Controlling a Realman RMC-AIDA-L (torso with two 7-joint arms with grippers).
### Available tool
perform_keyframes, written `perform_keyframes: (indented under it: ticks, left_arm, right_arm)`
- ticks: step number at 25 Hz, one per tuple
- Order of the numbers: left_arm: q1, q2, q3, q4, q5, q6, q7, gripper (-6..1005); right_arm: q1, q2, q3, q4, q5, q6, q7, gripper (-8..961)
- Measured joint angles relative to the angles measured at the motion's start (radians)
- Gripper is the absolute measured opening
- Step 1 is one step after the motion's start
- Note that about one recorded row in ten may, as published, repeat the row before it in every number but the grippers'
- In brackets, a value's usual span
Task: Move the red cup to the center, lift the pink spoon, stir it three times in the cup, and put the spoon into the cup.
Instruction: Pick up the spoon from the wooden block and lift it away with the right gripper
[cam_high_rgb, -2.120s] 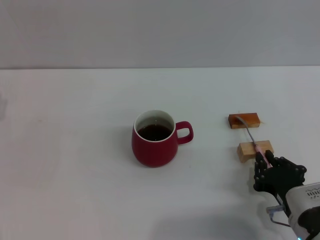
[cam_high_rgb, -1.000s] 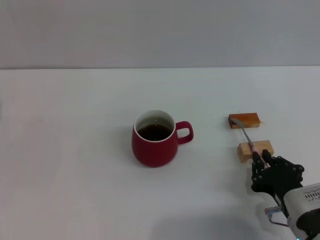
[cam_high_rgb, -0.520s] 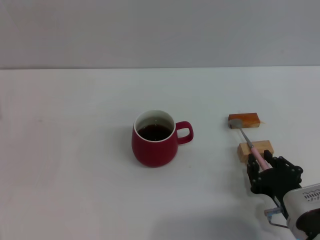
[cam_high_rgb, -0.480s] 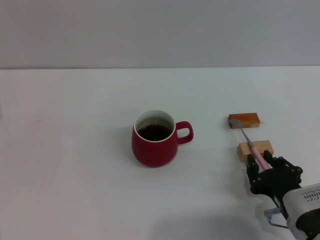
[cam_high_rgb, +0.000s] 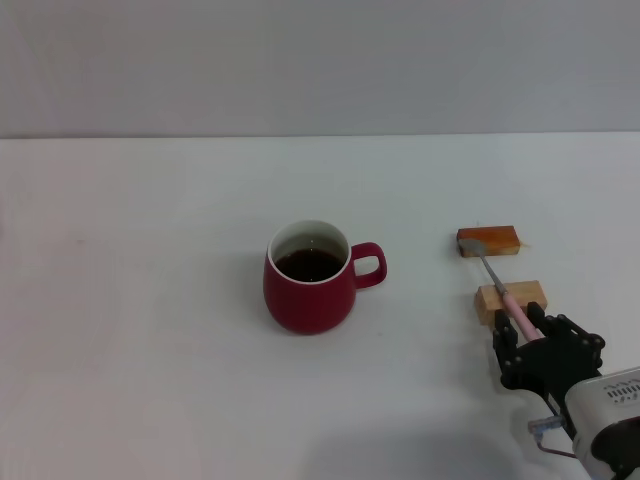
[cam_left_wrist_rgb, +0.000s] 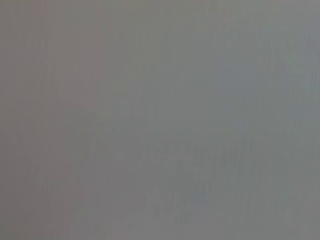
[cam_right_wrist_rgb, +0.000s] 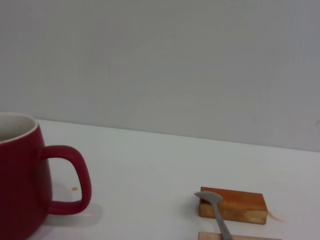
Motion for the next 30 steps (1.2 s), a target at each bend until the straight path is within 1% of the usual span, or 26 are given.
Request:
perform_keyframes:
  ticks: [15,30]
  left_arm:
    - [0.002,0.000,0.000,0.000,0.001,0.007,0.002,575]
    - [0.002,-0.001,0.004,0.000,-0.002,0.008,0.001,576]
  right_arm:
    - [-0.002,0.008,0.003,-0.017,0.002,0.002,0.001,344]
    - [-0.002,0.008,0.003,-0.012,0.002,0.002,0.001,335]
